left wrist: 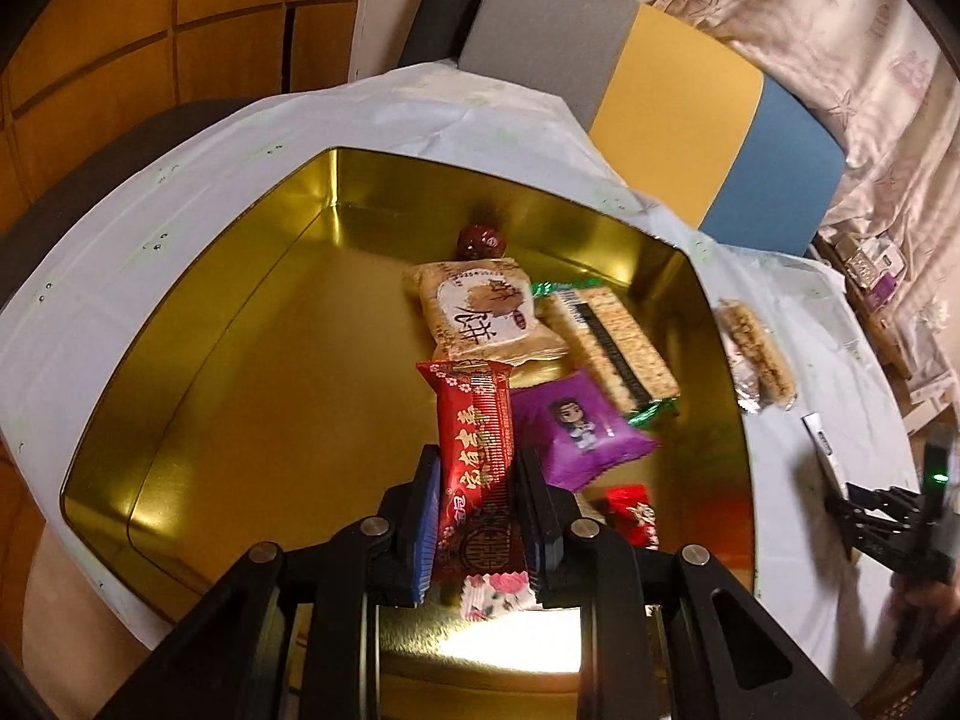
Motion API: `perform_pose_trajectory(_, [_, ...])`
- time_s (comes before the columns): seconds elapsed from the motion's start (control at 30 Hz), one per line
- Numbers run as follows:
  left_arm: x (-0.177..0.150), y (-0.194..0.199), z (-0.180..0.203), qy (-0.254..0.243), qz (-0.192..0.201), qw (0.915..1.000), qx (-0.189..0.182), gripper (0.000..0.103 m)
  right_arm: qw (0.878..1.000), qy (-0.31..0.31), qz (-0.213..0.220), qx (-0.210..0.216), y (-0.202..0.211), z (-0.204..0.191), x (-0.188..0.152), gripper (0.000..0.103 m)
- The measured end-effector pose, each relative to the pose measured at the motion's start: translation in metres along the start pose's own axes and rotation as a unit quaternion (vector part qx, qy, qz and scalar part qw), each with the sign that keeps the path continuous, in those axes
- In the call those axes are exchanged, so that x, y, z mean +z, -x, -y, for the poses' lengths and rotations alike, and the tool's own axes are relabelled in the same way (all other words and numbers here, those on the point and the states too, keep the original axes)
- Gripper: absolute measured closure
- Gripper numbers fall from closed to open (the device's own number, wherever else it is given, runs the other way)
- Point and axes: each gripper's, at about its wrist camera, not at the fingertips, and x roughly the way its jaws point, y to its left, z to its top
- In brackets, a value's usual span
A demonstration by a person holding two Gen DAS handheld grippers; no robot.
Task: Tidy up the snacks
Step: 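Carry the red candy bar with the left tool into the gold tray and release, then withdraw the open left tool from the tray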
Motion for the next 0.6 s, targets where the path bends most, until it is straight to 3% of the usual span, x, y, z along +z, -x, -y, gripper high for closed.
perform_pose_trajectory(0.3, [-0.005,-0.012,-0.001,-0.010,-0.006,0.9997,0.023,0.076,1.000,0.002,0.001,-0.001,0.001,-0.002,0.000,0.069])
perform_pose_trajectory(0.47, [-0.008,0.001,0.005,-0.025,0.020,0.9990,0.032,0.076,1.000,0.002,0.001,-0.001,0.001,-0.002,-0.001,0.069])
perform_pose_trajectory(0.6, [-0.009,0.019,0.019,-0.043,0.047,0.9978,0.018,0.075,1.000,0.003,0.001,-0.002,0.001,-0.002,-0.001,0.069])
